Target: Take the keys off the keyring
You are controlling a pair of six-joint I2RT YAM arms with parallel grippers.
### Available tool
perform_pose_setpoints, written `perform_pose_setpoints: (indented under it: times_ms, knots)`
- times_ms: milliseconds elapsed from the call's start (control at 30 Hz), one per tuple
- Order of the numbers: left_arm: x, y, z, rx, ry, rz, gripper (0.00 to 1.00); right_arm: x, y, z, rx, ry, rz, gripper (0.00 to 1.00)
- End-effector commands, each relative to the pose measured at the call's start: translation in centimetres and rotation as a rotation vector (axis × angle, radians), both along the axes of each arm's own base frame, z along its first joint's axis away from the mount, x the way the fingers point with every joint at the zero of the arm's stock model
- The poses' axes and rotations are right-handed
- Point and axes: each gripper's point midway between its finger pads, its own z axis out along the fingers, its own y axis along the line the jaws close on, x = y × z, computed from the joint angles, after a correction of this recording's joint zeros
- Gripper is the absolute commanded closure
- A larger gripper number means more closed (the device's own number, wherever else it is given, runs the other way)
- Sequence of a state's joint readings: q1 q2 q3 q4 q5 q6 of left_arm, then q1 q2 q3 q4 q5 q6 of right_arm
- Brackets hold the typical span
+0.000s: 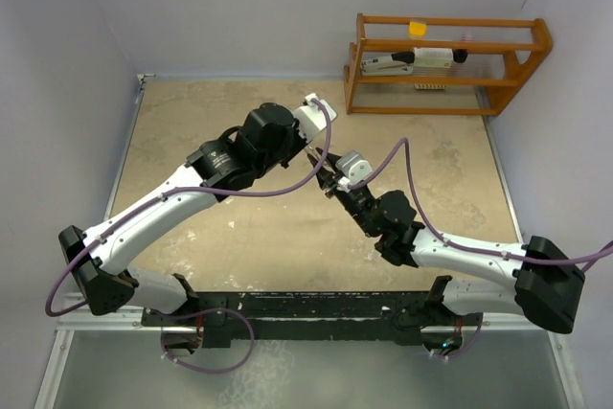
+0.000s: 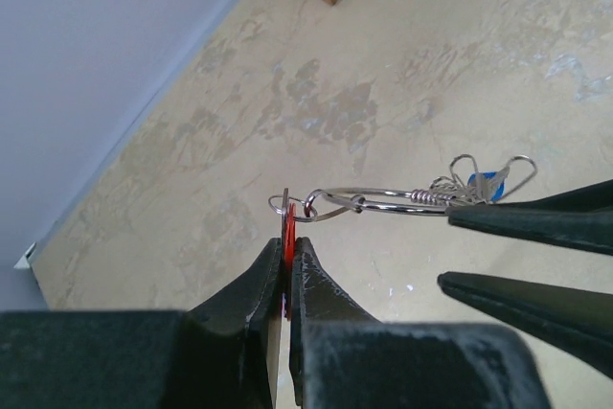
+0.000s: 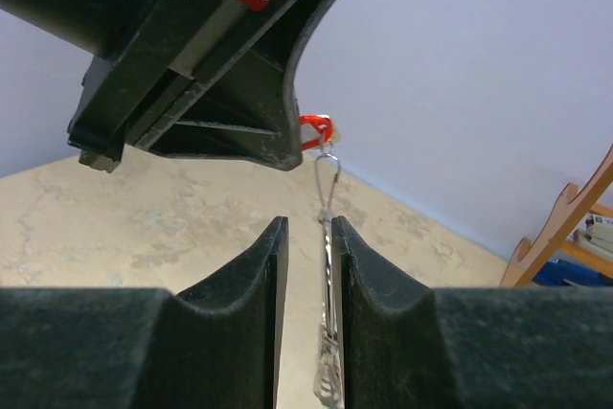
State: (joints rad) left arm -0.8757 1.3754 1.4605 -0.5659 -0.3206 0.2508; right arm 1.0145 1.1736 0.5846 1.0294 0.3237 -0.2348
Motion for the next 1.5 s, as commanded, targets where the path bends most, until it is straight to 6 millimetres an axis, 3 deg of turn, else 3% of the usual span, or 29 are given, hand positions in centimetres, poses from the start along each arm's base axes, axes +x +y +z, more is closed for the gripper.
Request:
perform_pose_setpoints:
  times_ms: [0,300,433,500,1100,1467]
  knots:
    - [-0.3,1.5,4.5,-0.073,-0.063,0.068,1.00,-0.2,-1.0,3.3,0.087,-0.080,-0.033,0.73]
    - [-2.7,-0.3,6.1,-0.118,-0.049,-0.028,1.00,0.0,-0.8,3.4,0.086,-0.114,-0.043,0.71]
    - [-3.1,-1.0,5.9,-0.069,-0.050,-0.028,1.00,0.1,-0.4,3.5,0.097,-0.136,-0.032,0.49]
    - [-3.3,-1.2,5.8,-0.053,-0.053,-0.028,1.00,0.1,0.0,3.5,0.094,-0.139,-0.023,0.45]
    - [-4.7,-3.1,6.4,-0.060,-0.070,-0.095,1.00,0.3,-0.3,3.5,0.100,-0.149,-0.045,0.49]
    - [-4.9,-2.7,6.8,-0.069,-0.089,-0.076,1.00,0.5,-0.8,3.6,0.102,-0.157,-0.077,0.50]
